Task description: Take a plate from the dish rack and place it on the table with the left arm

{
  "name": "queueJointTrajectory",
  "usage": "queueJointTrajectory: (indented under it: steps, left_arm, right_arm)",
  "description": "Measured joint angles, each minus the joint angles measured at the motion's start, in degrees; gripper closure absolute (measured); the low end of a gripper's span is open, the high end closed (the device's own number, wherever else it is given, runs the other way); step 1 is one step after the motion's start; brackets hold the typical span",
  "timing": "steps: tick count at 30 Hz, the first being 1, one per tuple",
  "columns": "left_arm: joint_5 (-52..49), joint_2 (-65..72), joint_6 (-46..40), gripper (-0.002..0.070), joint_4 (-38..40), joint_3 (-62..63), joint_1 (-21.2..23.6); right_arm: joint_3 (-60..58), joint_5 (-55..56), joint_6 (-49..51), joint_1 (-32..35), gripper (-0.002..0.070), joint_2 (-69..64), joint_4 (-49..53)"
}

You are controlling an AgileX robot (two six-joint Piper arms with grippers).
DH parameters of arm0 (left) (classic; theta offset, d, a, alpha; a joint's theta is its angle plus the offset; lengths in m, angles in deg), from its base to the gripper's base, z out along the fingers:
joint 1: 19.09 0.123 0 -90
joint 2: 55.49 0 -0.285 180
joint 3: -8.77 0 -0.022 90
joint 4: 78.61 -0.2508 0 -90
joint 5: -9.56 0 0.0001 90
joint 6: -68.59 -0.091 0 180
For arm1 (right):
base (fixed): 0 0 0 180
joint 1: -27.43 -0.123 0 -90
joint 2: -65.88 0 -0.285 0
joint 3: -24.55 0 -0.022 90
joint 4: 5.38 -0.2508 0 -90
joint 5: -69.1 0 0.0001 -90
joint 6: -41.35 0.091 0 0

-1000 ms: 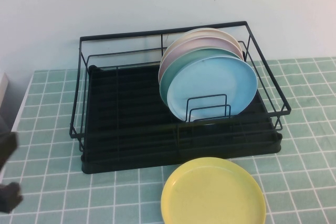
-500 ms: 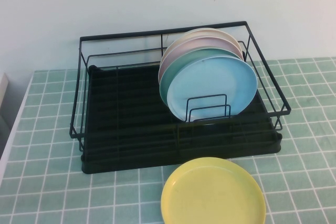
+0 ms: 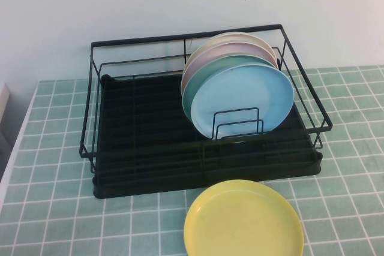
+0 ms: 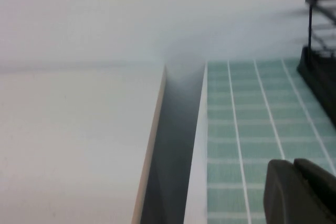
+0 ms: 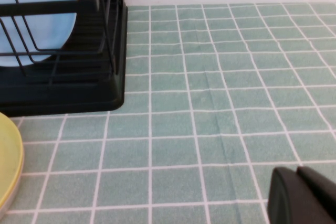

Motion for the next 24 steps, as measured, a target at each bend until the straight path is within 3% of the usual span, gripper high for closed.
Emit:
queueJointTrajectory:
  steps: [6,24]
  left_arm:
    - [-8.62,0.00,-2.86,0.0677,0.10,0.00,0.00]
    - [-9.44,0.00,-2.86,0.0677,0.21,0.19,0.00]
  right_arm:
    - [0.00,0.00,0.00,0.00,0.0678,0.00,0.00]
    - [0.00,0.00,0.00,0.00,0.0678,0.00,0.00]
